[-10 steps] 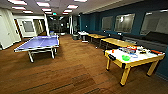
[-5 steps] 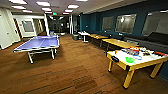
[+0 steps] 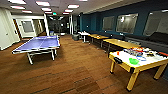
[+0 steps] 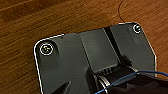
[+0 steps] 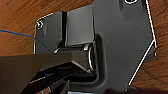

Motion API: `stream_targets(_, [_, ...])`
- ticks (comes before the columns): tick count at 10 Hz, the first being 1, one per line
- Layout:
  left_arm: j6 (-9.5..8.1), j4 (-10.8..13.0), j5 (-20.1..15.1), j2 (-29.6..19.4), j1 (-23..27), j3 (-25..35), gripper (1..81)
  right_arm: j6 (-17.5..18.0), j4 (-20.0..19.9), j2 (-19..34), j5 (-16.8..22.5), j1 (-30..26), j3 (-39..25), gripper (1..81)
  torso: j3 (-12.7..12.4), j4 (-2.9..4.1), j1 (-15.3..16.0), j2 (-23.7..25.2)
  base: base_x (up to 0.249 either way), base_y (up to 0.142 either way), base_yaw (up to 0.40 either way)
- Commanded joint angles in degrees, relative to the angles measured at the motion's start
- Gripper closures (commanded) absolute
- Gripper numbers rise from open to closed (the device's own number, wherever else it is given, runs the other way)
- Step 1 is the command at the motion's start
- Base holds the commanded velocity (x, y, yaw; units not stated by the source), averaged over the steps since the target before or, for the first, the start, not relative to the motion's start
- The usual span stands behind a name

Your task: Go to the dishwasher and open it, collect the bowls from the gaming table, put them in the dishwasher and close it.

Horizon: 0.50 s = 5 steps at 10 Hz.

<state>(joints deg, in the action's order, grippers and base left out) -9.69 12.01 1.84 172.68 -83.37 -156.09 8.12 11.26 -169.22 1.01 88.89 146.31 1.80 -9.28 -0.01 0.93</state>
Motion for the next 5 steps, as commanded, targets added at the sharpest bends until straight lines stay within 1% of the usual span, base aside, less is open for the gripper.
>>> stream_targets(1, [0.02,-0.05,-2.63,-0.4,2.99,-0.1,1.0,-0.21,0.51,-0.18,2.86,-2.53,-0.6,1.0,0.0,0.0,0.01,0.0,0.162,0.071,0.0])
stream_targets(3, [-0.06,-0.05,-2.63,-0.31,2.99,-0.1,1.0,-0.21,0.43,-0.7,2.86,-2.53,-0.08,1.0,0.0,0.0,0.01,0.0,0.16,0.065,0.0])
stream_targets(5, [-0.06,-0.05,-2.63,-0.4,2.99,-0.1,1.0,-0.21,0.52,-1.41,2.86,-2.36,1.15,1.0,0.0,0.0,0.01,0.0,0.156,0.0,0.0])
